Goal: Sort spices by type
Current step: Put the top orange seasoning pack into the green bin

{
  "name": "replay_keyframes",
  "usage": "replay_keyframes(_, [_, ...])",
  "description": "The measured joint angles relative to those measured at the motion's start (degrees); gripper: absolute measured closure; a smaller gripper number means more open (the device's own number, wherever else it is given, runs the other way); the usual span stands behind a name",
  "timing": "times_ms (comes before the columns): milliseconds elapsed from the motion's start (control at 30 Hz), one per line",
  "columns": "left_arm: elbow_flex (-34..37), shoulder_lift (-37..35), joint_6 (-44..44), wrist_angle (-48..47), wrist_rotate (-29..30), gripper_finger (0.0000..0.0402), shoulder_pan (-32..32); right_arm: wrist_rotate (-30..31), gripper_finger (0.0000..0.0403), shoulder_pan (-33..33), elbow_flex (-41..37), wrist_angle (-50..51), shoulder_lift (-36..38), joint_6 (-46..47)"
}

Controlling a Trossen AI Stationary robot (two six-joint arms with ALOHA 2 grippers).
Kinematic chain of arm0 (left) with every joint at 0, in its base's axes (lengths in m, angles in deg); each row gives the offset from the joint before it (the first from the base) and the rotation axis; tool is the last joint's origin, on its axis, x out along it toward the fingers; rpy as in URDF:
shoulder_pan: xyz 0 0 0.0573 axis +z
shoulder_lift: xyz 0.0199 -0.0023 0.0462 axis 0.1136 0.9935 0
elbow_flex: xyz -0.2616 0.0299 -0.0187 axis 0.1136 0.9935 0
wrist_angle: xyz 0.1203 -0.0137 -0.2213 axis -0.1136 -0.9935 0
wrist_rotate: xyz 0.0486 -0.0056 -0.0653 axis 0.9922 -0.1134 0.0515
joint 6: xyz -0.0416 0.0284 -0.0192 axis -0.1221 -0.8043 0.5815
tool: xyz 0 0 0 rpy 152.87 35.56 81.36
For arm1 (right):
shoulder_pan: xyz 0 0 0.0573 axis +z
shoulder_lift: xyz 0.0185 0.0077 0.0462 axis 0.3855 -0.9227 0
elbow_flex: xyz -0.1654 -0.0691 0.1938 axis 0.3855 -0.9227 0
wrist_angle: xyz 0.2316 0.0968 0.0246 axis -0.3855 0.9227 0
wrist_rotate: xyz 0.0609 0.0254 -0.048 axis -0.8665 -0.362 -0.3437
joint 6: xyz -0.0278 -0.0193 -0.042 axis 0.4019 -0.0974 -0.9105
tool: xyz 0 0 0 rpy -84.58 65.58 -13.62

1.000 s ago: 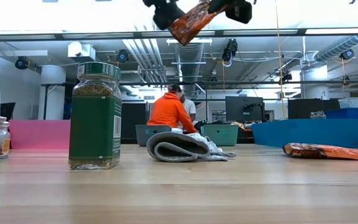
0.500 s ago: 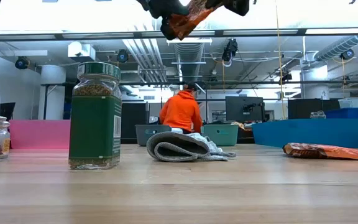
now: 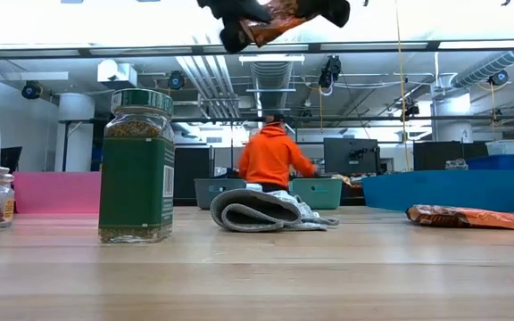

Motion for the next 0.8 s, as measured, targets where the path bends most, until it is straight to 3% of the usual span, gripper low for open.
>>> replay_keyframes(200, [0.0, -0.9, 8.1, -2.5, 12.3, 0.0225, 0.0, -1.4, 0.0394, -6.5, -0.1, 1.0, 0.0, -6.2])
replay_keyframes(367, [0.0, -3.2, 11.5, -3.8, 16.0, 0.0157, 0.0, -4.4, 0.0394, -12.8, -0.1, 5.4, -0.1, -8.8])
replay_keyframes(600, [0.0, -6.7, 14.2, -5.5, 28.3, 0.0138, -1.8, -4.5, 0.0394, -20.5, 0.1, 5.9, -4.7, -16.2])
replay_keyframes(800, [0.0, -10.7, 18.1, -5.1, 32.9, 0.0148, -4.4, -4.5, 0.0394, -26.5, 6.4, 12.7, -13.7, -20.9])
